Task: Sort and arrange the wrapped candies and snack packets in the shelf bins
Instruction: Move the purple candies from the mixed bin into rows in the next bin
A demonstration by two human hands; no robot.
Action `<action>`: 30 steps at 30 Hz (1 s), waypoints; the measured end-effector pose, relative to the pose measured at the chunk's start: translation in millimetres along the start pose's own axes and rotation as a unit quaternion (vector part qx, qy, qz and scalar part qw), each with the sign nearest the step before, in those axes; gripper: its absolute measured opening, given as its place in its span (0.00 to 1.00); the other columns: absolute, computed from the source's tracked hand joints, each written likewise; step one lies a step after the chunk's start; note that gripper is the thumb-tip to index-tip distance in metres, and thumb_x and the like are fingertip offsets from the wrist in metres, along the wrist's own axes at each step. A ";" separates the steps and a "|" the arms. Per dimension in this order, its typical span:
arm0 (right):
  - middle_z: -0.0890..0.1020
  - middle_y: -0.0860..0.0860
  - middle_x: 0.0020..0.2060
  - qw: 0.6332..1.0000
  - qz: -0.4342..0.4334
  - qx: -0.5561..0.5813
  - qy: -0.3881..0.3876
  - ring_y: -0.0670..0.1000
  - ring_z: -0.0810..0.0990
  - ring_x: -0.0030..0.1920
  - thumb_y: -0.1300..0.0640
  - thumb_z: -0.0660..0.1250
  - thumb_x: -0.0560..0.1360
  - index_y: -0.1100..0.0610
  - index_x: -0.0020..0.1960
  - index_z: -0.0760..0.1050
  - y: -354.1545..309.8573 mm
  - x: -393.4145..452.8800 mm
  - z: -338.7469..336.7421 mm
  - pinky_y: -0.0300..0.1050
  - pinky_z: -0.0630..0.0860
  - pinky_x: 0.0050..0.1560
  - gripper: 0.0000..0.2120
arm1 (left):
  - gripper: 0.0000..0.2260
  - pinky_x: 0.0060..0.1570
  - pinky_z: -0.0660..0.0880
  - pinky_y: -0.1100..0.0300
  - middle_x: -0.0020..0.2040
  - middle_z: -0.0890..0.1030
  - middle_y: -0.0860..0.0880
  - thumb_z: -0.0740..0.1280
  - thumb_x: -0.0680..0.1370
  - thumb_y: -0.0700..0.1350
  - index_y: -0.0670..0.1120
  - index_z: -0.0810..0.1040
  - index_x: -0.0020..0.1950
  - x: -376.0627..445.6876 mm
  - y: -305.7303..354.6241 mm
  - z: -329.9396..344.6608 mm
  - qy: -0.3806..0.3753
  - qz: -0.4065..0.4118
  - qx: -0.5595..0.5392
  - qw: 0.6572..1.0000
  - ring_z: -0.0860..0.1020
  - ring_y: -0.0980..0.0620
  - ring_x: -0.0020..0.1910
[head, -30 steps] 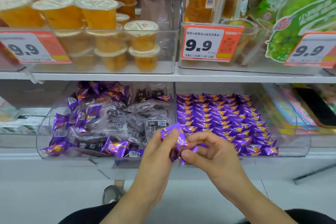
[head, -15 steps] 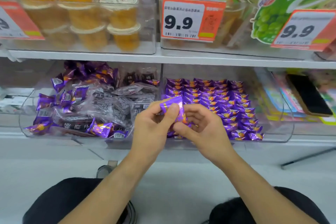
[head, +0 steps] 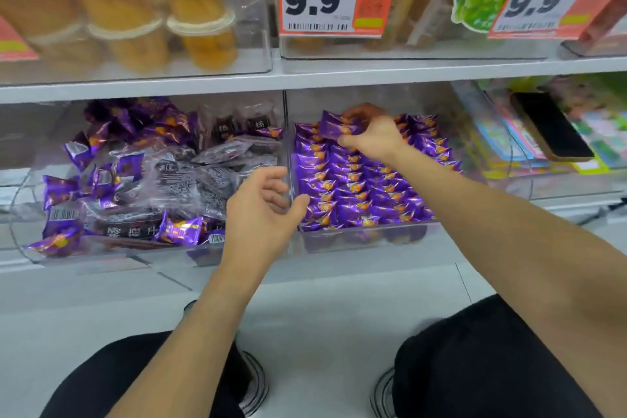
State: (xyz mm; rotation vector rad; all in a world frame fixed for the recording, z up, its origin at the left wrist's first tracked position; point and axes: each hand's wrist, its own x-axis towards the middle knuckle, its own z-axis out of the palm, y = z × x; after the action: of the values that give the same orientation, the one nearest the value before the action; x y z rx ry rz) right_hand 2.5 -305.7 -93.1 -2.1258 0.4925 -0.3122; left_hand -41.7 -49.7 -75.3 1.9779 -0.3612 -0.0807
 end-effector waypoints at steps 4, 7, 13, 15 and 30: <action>0.79 0.50 0.56 1.000 0.015 -0.003 -0.025 0.48 0.79 0.56 0.61 0.82 0.63 0.58 0.64 0.75 -10.0 42.1 22.0 0.34 0.77 0.52 0.31 | 0.16 0.42 0.80 0.58 0.41 0.79 0.53 0.77 0.71 0.43 0.54 0.77 0.55 -0.1 -2.2 -1.5 -0.003 0.012 -0.014 1.000 0.76 0.59 0.33; 0.79 0.51 0.56 0.999 0.028 0.001 -0.030 0.47 0.78 0.55 0.60 0.82 0.63 0.59 0.64 0.75 -13.1 57.7 31.6 0.39 0.77 0.57 0.32 | 0.15 0.41 0.79 0.58 0.41 0.79 0.52 0.76 0.72 0.43 0.53 0.76 0.54 1.3 -3.8 1.2 0.008 0.011 -0.016 1.000 0.75 0.59 0.33; 0.83 0.53 0.53 0.998 0.032 0.054 -0.014 0.51 0.83 0.53 0.61 0.82 0.63 0.58 0.60 0.77 10.9 62.2 44.9 0.46 0.81 0.55 0.28 | 0.12 0.38 0.77 0.60 0.39 0.78 0.50 0.75 0.73 0.43 0.49 0.76 0.52 7.8 -1.8 4.5 0.012 0.000 -0.006 1.000 0.75 0.58 0.32; 0.83 0.52 0.50 0.998 0.024 0.054 0.010 0.51 0.83 0.50 0.60 0.82 0.64 0.59 0.61 0.76 10.3 61.7 45.6 0.46 0.82 0.54 0.28 | 0.11 0.38 0.76 0.61 0.40 0.78 0.50 0.75 0.73 0.43 0.49 0.76 0.51 7.4 -1.4 5.3 0.015 -0.002 0.000 1.000 0.75 0.58 0.32; 0.77 0.53 0.51 0.981 -0.113 -0.139 0.070 0.50 0.79 0.42 0.53 0.75 0.71 0.55 0.51 0.78 10.6 51.4 58.6 0.39 0.77 0.46 0.12 | 0.11 0.40 0.78 0.57 0.40 0.79 0.51 0.75 0.73 0.45 0.49 0.77 0.53 5.4 -0.1 4.1 0.011 -0.009 0.002 1.000 0.76 0.57 0.32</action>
State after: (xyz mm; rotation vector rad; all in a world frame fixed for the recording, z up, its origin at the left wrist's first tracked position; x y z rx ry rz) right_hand 69.0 -292.0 -132.8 -2.4504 0.3943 -0.5527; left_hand -37.4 -54.8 -76.5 1.9841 -0.3287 -0.0695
